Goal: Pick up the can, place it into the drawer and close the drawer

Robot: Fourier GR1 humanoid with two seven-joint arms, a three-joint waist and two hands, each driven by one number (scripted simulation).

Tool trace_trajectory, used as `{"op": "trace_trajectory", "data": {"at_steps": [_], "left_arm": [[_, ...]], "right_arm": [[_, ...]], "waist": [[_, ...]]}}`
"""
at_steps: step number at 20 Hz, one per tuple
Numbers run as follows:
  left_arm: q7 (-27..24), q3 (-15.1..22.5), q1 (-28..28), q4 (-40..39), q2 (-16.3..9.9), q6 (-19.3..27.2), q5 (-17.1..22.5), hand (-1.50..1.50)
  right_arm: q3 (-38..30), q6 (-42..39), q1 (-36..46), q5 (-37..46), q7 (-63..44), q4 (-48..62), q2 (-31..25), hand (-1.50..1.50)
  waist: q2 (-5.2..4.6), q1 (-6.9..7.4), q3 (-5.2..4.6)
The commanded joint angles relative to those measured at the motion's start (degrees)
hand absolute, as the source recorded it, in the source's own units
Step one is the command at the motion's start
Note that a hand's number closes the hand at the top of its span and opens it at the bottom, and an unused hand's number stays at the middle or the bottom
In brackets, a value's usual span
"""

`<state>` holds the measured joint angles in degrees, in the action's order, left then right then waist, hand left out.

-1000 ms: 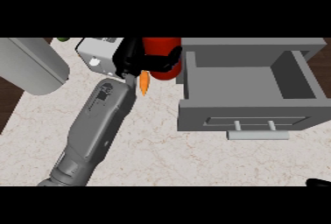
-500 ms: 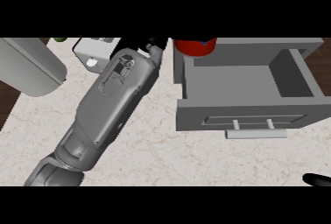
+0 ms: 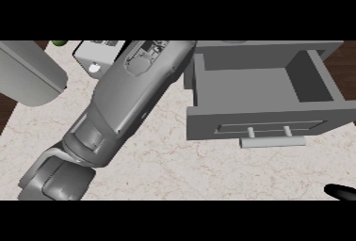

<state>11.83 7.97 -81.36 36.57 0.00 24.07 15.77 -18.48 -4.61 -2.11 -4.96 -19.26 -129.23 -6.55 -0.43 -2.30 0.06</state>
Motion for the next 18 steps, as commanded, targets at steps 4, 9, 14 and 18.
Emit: {"op": "trace_trajectory", "data": {"at_steps": [4, 9, 14, 18], "left_arm": [[-4.2, 2.6, -5.3, -9.6, 0.0, 0.9, 3.7, 1.50], [-3.3, 6.9, -8.2, -12.2, 0.0, 3.4, 6.9, 1.50], [-4.4, 9.4, -9.8, -15.8, 0.0, 9.1, 9.0, -1.50], [-7.4, 9.5, -9.6, -17.5, 0.0, 10.1, 10.5, -1.50]], "right_arm": [[1.5, -0.9, -1.0, 0.3, 2.5, 0.6, 1.4, -1.50], [-0.7, 0.8, 3.0, -1.6, -3.0, -0.6, -1.4, -1.50], [0.8, -0.3, 5.1, -1.0, -1.7, 2.5, -2.2, -1.50], [1.8, 0.3, 4.2, 0.2, -0.8, 2.0, -0.9, -1.50]], "waist": [[-0.44, -1.43, 0.07], [-0.36, -1.83, 0.06], [-0.94, -3.34, 0.15], [-1.09, -3.28, 0.14]]}}
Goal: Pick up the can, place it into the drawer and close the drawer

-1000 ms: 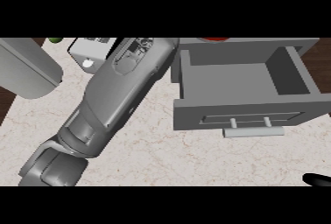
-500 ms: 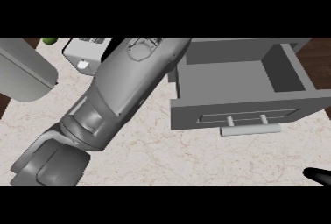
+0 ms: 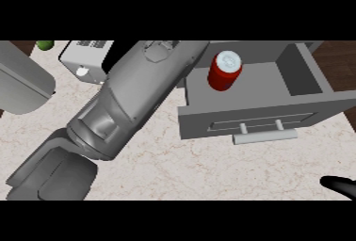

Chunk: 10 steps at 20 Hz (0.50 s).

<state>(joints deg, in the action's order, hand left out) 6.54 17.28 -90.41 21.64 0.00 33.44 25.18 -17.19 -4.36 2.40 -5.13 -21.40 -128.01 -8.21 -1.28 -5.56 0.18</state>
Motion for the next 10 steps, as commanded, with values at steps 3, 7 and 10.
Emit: {"op": "trace_trajectory", "data": {"at_steps": [3, 7, 10], "left_arm": [[-0.1, 2.3, -2.5, -2.4, 0.0, 4.4, 2.5, -1.50], [-3.0, 1.9, -1.7, -3.2, 0.0, 4.9, 3.7, -1.50], [-4.3, 0.6, -0.9, -2.4, 0.0, 3.9, 6.2, -1.50]], "right_arm": [[1.5, 0.0, 2.4, 1.8, -0.9, -0.7, -1.4, -1.50], [1.0, -2.5, 2.4, 4.3, 2.1, 0.1, -4.5, -1.50], [3.9, -3.1, 4.1, 9.1, 6.1, 2.0, -5.1, -1.50]], "waist": [[-0.15, -0.91, 0.03], [-0.37, -0.77, 0.03], [-0.67, -0.23, 0.00]]}}
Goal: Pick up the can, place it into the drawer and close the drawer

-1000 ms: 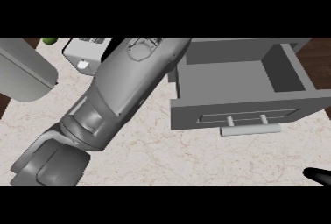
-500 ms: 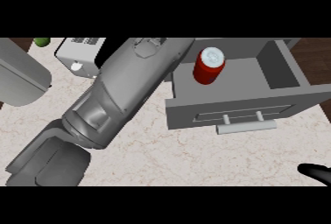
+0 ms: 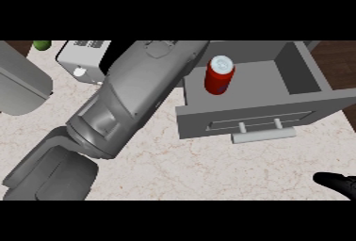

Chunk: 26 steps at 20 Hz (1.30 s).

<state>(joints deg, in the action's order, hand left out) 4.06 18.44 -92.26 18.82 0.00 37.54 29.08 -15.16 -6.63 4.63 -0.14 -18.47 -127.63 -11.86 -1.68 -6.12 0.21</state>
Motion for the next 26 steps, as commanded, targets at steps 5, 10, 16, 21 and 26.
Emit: {"op": "trace_trajectory", "data": {"at_steps": [5, 10, 16, 21, 26], "left_arm": [[-2.6, -0.7, -0.3, -0.6, 0.0, 1.0, 4.2, -1.50], [-3.1, -2.1, -2.0, -1.2, 0.0, 0.5, 5.6, -1.50], [-4.0, -1.1, -2.7, -2.5, 0.0, 0.1, 5.2, -1.50], [-4.5, -1.2, -2.2, -3.0, 0.0, -0.6, 4.8, -1.50], [-3.9, -2.8, -0.6, -1.3, -2.1, -5.1, 5.1, -1.50]], "right_arm": [[5.9, -1.8, 5.4, 12.2, 3.7, 4.1, -5.3, -1.50], [10.6, -0.3, 8.1, 23.8, 7.4, 9.8, -7.2, -1.50], [18.8, 4.2, 11.1, 36.5, 11.5, 18.9, -5.8, -1.50], [22.5, 7.8, 16.2, 44.8, 14.4, 32.7, -5.5, -1.50], [23.4, 13.2, 21.9, 51.3, 16.0, 45.6, -3.6, -1.50]], "waist": [[-0.57, 0.20, -0.05], [-0.14, 2.60, -0.09], [0.32, 3.74, -0.09], [0.50, 5.60, -0.12], [0.91, 7.08, -0.18]]}}
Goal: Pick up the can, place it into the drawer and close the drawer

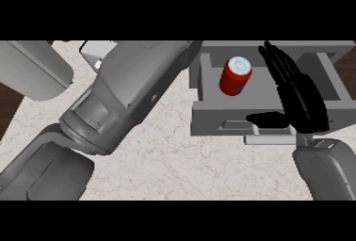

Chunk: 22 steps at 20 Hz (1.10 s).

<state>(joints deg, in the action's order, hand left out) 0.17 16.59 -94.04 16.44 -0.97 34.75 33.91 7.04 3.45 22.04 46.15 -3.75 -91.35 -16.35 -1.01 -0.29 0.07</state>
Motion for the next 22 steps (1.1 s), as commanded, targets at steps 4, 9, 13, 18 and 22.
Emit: {"op": "trace_trajectory", "data": {"at_steps": [4, 9, 13, 18, 22], "left_arm": [[0.8, -1.9, -0.2, 1.0, -1.0, 0.2, -0.2, -1.50], [1.2, -0.9, 2.9, 3.9, -3.0, 0.2, -2.1, -1.50], [4.7, -0.1, 4.2, 6.5, -5.6, -1.4, -3.0, -1.50], [5.9, 0.0, 7.3, 9.3, -7.4, -2.7, -3.4, -1.50], [8.2, 0.0, 8.6, 11.9, -11.0, -4.4, -3.8, -1.50]], "right_arm": [[0.7, 8.5, 9.9, 7.1, 5.3, 21.1, 3.4, -1.50], [-1.3, 15.8, 15.3, 10.5, 6.7, 33.8, 5.6, -1.50], [-3.5, 21.4, 21.2, 13.4, 5.1, 41.8, 6.4, -1.50], [-7.1, 28.8, 27.8, 14.1, 7.3, 52.5, 6.1, -1.50], [-8.1, 32.3, 33.5, 15.8, 5.8, 59.0, 7.3, -1.50]], "waist": [[0.08, 1.06, 0.01], [0.47, 2.21, -0.02], [0.58, 3.08, -0.03], [0.25, 4.00, -0.01], [0.20, 4.62, -0.03]]}}
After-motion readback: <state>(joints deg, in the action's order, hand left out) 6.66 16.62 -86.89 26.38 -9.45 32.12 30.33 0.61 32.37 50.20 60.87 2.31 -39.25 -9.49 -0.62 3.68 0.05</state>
